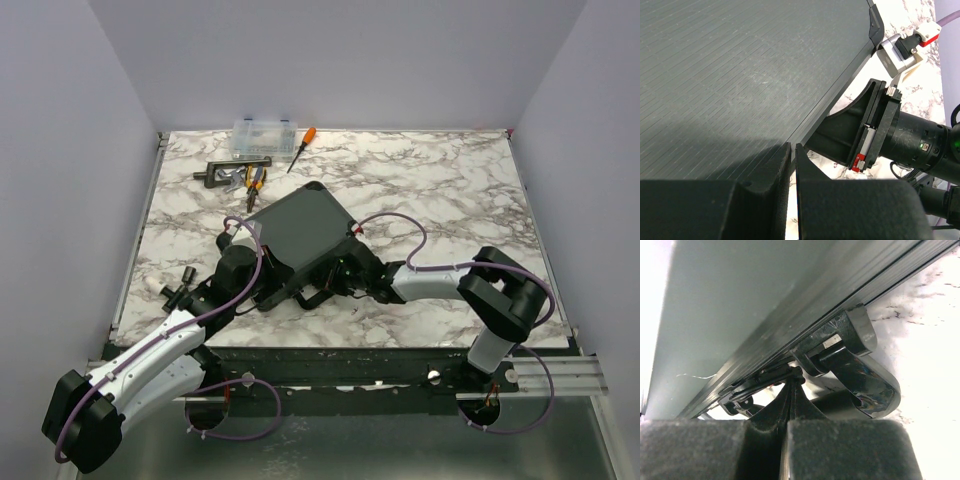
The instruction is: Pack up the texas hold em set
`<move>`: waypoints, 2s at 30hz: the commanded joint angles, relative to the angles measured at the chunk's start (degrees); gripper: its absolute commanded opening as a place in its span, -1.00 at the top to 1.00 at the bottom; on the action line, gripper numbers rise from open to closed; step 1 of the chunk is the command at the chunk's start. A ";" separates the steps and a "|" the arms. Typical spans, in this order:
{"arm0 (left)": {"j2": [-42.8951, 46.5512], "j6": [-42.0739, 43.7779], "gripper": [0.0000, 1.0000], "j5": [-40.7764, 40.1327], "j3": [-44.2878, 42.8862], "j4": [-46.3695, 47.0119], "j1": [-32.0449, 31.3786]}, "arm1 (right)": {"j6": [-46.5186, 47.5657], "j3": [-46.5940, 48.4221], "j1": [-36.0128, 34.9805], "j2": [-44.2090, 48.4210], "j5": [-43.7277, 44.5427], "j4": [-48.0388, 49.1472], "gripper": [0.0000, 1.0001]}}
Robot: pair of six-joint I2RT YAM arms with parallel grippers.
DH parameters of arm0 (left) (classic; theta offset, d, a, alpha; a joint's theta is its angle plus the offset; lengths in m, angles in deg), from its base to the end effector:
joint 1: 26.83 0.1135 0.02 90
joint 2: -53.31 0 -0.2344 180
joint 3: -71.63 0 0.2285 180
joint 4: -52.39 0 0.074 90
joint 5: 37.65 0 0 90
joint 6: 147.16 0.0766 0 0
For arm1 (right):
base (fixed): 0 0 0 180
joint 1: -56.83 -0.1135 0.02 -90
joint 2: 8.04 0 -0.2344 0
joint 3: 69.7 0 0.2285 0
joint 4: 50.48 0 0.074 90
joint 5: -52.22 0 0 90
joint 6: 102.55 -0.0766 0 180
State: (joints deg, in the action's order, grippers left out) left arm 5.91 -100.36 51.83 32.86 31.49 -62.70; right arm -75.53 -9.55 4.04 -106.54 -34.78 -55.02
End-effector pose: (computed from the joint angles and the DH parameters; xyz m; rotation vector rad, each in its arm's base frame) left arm 0.1773 -0.1273 0.1775 -0.1461 2.1901 -0.8066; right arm 0.2113 0.2716 0.1011 0.2522 2.5050 0.8945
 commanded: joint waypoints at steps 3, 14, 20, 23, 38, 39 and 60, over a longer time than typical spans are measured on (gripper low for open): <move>-1.18 1.72 0.79 0.39 3.60 -12.03 -0.82 | 0.73 -1.69 0.41 -1.04 6.73 -3.15 0.99; 5.06 1.89 0.38 1.50 4.87 -11.60 -0.79 | 2.71 -2.82 0.41 10.02 8.65 -10.05 0.89; 10.89 2.98 0.06 3.44 4.01 -12.79 -0.75 | 3.93 -2.42 0.41 14.45 10.10 -13.61 0.85; 13.81 3.60 -0.15 3.76 2.59 -15.01 -0.78 | 5.06 -1.29 0.38 16.83 11.66 -16.07 0.83; 30.64 7.49 -0.74 -1.48 -9.92 -28.83 -0.77 | 16.52 2.75 0.41 28.95 16.63 -20.17 0.39; 31.40 8.50 -0.74 -2.11 -10.90 -29.73 -0.79 | 17.31 3.07 0.34 29.72 16.58 -20.18 0.35; 45.10 25.25 -0.88 -19.01 -17.15 -34.23 -0.77 | 32.56 10.92 0.35 40.50 14.79 -22.05 -1.00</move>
State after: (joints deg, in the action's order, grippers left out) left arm 49.36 -76.45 37.60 14.67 -1.55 -63.64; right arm -47.45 -1.57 4.39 -68.27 -20.48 -75.46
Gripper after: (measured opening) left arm 0.936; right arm 0.991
